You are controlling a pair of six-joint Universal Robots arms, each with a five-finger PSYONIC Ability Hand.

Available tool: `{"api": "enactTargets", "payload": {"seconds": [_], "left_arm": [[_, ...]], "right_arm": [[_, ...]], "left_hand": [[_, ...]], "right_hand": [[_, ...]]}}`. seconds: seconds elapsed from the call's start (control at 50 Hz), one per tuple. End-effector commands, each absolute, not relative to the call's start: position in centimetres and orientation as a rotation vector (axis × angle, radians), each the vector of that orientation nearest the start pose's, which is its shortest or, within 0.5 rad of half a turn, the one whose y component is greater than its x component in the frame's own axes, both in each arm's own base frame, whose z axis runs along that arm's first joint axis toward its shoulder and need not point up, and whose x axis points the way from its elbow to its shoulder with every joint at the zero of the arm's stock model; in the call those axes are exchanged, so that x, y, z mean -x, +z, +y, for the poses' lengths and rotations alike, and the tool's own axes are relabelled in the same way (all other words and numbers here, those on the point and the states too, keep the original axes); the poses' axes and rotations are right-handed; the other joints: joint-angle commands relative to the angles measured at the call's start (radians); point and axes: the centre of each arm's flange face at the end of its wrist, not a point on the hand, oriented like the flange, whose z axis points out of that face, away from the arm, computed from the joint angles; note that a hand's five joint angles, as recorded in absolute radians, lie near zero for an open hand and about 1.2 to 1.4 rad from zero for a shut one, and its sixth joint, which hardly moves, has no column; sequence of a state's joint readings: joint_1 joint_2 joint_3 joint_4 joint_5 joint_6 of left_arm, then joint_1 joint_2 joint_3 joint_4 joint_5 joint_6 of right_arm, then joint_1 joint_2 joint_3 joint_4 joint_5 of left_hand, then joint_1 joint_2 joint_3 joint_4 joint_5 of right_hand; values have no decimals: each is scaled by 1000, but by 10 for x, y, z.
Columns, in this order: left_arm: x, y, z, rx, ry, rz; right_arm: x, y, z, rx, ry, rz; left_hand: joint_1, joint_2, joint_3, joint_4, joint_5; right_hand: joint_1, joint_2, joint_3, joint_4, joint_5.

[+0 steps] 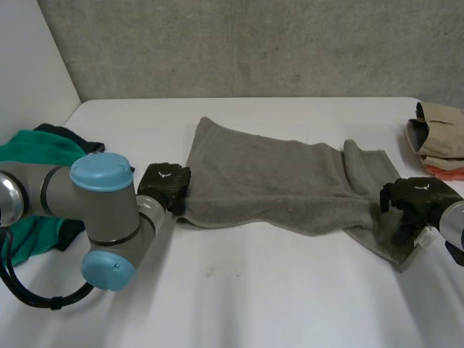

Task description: Fold the laundry.

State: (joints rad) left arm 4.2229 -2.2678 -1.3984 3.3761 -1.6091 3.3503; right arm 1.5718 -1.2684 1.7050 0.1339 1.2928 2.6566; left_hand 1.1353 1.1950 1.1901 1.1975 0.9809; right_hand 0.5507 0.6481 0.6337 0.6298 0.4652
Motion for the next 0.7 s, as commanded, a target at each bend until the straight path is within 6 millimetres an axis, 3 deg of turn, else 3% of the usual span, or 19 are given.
{"api": "enactTargets", "payload": {"seconds": [0.02, 0.12, 0.36, 0.7], "left_arm": [[306, 149, -292, -857, -2037, 2453], [306, 162, -293, -840, -2084, 2429], [306, 162, -293, -844, -2085, 2428], [305, 163, -295, -838, -2085, 2425]], "right_arm": [[-159, 172, -283, 879, -1464, 2561], [-161, 157, -276, 909, -1428, 2537], [-161, 130, -276, 1061, -1465, 2517], [-158, 126, -301, 1069, -1581, 2491]], "left_hand": [[261, 201, 206, 199, 241], [261, 201, 206, 199, 241], [261, 201, 206, 199, 241], [261, 201, 206, 199, 241]], "right_hand": [[116, 18, 33, 37, 26], [113, 15, 30, 34, 24], [-14, -111, -97, -93, -103], [213, 115, 129, 133, 123]]}}
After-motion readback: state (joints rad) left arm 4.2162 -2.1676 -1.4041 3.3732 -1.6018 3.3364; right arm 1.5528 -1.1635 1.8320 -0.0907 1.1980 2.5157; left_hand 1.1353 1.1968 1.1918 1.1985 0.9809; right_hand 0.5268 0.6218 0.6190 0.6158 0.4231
